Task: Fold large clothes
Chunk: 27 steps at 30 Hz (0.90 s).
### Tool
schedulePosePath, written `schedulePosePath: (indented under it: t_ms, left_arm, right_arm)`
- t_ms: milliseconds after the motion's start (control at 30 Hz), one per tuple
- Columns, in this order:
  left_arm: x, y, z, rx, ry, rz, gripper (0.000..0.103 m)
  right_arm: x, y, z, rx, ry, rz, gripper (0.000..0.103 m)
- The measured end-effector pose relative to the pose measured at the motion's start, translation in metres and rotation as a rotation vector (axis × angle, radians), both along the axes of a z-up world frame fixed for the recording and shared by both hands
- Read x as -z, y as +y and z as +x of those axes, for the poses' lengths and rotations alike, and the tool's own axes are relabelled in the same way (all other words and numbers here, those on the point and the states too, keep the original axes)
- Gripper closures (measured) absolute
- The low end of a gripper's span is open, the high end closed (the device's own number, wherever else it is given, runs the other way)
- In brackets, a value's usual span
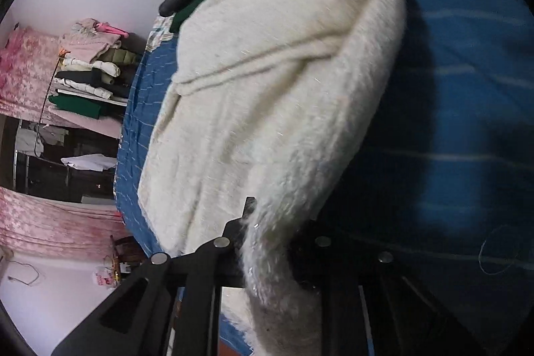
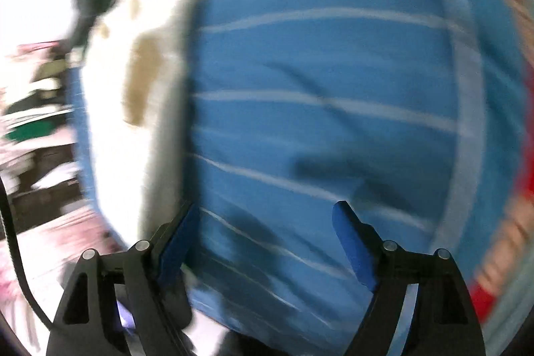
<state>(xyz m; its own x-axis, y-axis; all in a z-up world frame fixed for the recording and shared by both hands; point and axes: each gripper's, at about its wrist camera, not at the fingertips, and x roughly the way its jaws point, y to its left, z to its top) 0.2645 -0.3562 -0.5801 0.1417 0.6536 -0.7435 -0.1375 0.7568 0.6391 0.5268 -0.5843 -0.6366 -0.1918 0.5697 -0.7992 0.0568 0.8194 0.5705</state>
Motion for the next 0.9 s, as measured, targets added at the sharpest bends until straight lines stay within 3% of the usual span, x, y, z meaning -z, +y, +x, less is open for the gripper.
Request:
schedulePosePath:
  t_ms: [100,200,300,367,400,467,533,600,733,900]
  left_arm:
    - [-0.005,0.008,0.001,-0.003,0.0,-0.025,0.09]
    - [-0.006,0.016,0.002,0.0,-0.002,-0.044,0.09]
    - [-0.009,0.019,0.001,0.001,-0.017,-0.07,0.09]
    - [-0.014,0.024,0.001,-0.004,-0.032,-0.097,0.09]
    - [-0.016,0.026,0.0,-0.008,-0.037,-0.11,0.09]
    - [-0.023,0.038,-0.001,-0.022,-0.051,-0.144,0.09]
    - [-0.035,0.054,-0.004,-0.04,-0.068,-0.198,0.089]
    - [-0.053,0.077,-0.009,-0.058,-0.091,-0.253,0.088]
    - [-0.087,0.129,-0.015,-0.088,-0.134,-0.353,0.087]
    - [-0.112,0.223,-0.019,-0.17,-0.176,-0.514,0.084]
  right_arm:
    - [0.006,0.039,0.026,0.016,-0.051,0.19,0.015]
    - [0.021,0.07,0.047,0.051,-0.049,0.301,0.014]
    - [0.043,0.094,0.066,0.089,0.005,0.34,0.014]
    - [0.069,0.109,0.071,0.12,0.098,0.303,0.015]
    - [0.078,0.113,0.071,0.135,0.136,0.309,0.025]
    - [0.079,0.118,0.071,0.15,0.135,0.27,0.057]
    - [0.067,0.126,0.068,0.16,0.117,0.24,0.073]
    - [0.042,0.133,0.064,0.168,0.081,0.225,0.077]
    - [-0.023,0.165,0.059,0.135,-0.013,0.203,0.078]
    - [-0.099,0.253,0.061,0.027,-0.099,0.073,0.079]
